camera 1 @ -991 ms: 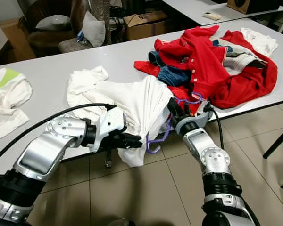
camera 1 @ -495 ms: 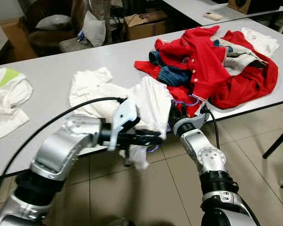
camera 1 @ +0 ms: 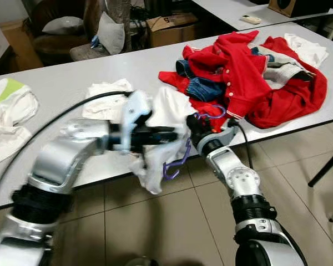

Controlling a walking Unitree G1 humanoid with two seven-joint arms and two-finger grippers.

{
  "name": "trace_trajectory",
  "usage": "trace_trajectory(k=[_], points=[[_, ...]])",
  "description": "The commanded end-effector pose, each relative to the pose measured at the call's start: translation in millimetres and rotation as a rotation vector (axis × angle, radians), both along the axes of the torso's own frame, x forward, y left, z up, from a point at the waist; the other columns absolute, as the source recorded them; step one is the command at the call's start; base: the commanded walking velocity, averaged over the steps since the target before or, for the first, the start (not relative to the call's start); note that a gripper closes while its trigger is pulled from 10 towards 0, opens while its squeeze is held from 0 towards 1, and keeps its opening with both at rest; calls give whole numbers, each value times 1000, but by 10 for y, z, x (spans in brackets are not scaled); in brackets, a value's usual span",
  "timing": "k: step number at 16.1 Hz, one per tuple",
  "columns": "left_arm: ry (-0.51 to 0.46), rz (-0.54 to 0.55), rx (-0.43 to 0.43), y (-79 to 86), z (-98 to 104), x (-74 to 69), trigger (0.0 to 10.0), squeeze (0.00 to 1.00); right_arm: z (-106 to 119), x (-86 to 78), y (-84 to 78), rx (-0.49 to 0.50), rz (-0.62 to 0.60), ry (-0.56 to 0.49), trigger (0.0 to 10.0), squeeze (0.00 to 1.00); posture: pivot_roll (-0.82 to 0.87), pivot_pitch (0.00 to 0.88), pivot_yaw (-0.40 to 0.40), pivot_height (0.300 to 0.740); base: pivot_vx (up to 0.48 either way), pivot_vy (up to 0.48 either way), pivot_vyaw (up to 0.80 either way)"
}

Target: Hang hanger

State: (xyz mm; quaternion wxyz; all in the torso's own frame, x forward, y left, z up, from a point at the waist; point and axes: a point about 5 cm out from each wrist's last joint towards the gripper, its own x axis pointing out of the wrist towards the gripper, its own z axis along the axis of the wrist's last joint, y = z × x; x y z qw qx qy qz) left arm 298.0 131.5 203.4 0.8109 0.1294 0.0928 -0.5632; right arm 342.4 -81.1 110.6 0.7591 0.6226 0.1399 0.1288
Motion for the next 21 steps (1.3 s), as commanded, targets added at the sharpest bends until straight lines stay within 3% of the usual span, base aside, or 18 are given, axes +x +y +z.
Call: trace_trajectory(k=[1,4,10,13,15,17,19,21], points=[[-19,11,48,72,-21,14,0,0,471,34,630,168,114,-93,10000,0,25,0,107,740,0,0,0],[50,-64,3,110,24,-96,0,0,456,100,517,183,75,-82,10000,0,26,0,105,740,0,0,0],[163,-191,-165,-238,32,-244,0,0,482,228,572,131,25,-60,10000,0,49,0,108,740,0,0,0],[186,-200,-200,-314,46,-263,0,0,464,262,603,127,5,-28,10000,0,58,0,109,740,0,0,0],[169,-163,-227,-364,75,-209,0,0,485,237,713,88,53,-49,10000,0,62,0,110,740,0,0,0],[155,-134,-306,-394,203,-144,0,0,452,176,826,31,118,-66,10000,0,61,0,110,740,0,0,0],[98,-54,-343,-343,303,-12,0,0,436,94,927,-32,220,-110,10000,0,57,0,107,740,0,0,0],[17,66,-298,-135,374,162,0,0,380,2,907,-92,294,-145,10000,0,53,0,101,740,0,0,0]])
